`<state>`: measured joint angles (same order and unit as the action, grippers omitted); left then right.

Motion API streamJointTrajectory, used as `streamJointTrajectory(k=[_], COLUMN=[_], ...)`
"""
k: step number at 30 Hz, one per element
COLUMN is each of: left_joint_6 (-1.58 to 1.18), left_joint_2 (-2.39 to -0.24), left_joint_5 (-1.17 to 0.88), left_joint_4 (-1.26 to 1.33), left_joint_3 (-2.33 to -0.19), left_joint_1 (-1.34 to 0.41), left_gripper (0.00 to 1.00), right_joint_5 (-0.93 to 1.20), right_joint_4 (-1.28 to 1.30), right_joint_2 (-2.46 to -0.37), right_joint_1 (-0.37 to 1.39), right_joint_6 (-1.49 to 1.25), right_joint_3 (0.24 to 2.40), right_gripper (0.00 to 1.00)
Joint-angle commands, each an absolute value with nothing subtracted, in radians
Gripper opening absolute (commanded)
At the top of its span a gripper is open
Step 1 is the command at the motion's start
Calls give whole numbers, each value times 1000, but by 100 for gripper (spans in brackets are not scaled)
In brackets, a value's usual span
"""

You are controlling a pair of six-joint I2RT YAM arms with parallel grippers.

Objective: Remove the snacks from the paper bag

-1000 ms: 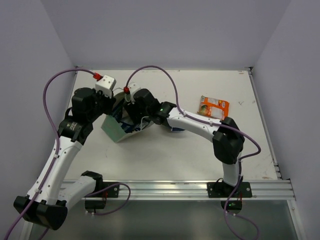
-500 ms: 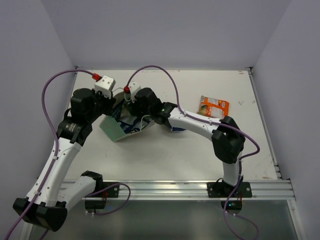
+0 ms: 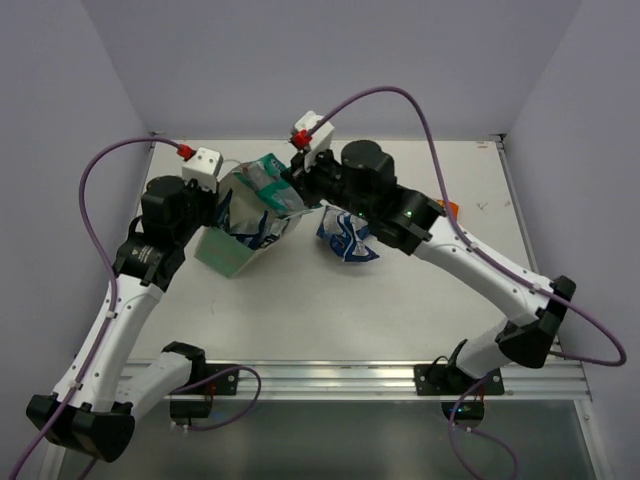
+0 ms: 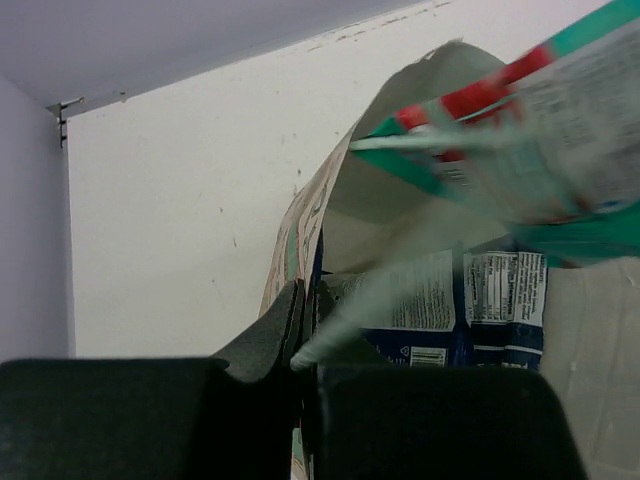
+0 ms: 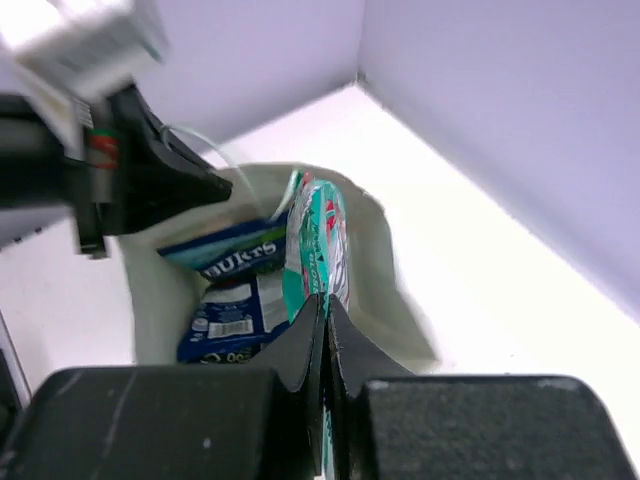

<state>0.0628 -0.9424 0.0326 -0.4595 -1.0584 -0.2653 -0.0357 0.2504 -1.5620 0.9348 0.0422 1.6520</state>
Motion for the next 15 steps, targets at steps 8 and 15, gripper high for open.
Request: streamJointTrajectory(k=[8,15], left_joint_6=[84,143], left_joint_2=[-1029,-1083], left_joint_5=[161,186], left_joint_4=[-293,-194], left_joint_3=[-1120,-1123], left_joint_1=[-270,-268], left_gripper=[0,0], right_joint_5=[-264,-232], right_joint_4=[253,377], right_joint_2=[-1207,-1052], right_joint_1=[870,816], right_joint_6=[68,-73], right_joint_3=[1594,1338], right_gripper=[0,0])
